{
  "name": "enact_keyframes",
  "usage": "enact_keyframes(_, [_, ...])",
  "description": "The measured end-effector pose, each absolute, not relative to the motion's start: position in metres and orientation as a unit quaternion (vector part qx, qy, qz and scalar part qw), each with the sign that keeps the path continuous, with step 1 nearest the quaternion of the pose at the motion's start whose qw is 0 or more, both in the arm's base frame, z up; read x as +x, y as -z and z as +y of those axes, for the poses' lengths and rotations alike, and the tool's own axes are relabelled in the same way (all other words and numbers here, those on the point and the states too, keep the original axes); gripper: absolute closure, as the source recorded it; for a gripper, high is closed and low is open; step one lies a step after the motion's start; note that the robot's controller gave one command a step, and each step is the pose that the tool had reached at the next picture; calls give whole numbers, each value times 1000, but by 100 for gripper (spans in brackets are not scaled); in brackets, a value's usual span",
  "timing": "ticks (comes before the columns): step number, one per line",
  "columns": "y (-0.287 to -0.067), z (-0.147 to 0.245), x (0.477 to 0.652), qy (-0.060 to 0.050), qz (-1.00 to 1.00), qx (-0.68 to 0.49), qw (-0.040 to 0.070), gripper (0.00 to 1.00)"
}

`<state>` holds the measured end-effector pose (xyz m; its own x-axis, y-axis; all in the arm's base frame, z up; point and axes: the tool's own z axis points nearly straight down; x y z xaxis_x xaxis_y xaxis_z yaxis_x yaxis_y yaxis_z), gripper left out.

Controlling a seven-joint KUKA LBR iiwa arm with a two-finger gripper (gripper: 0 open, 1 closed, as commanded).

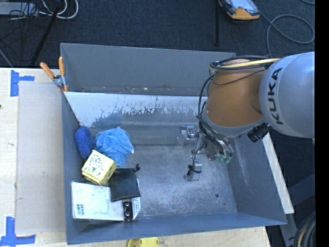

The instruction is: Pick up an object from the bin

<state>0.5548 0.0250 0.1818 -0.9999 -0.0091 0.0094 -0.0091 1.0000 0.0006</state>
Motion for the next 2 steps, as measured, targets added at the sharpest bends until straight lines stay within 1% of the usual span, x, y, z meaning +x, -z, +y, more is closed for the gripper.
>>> enact_keyframes(1, [-186, 25, 556, 0, -1000, 4, 1, 0])
enact_keyframes(2, [-203, 53, 532, 0, -997, 75, 0, 100])
